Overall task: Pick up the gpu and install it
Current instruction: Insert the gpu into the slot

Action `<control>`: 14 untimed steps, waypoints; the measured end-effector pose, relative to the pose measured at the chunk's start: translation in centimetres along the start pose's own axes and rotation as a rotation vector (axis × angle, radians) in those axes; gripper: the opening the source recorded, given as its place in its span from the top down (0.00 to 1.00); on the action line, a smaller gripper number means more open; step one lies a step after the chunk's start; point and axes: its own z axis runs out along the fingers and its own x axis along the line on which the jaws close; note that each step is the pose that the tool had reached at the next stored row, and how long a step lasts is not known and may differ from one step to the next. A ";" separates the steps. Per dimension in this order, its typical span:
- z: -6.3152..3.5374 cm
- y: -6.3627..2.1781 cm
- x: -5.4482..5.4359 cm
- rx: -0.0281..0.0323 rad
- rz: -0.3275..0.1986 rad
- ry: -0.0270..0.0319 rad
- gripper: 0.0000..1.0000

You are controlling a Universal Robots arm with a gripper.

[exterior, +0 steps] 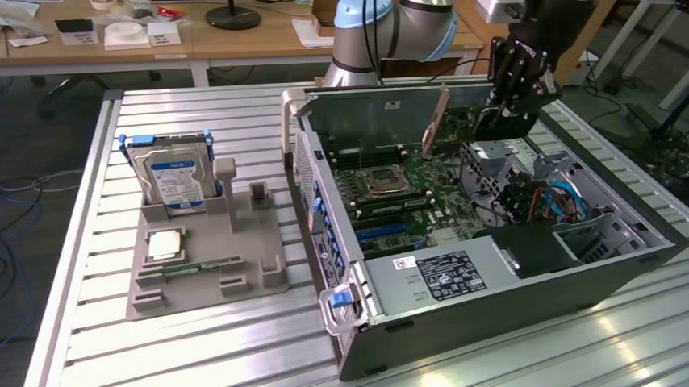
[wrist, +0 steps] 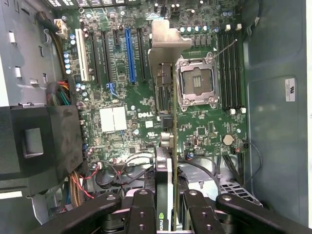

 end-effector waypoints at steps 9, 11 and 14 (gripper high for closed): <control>0.20 0.05 0.0 0.0000 0.000 0.0002 0.73; 0.21 0.06 0.0 0.0000 0.000 0.0001 0.73; 0.21 0.06 0.0 0.0001 0.000 0.0000 0.73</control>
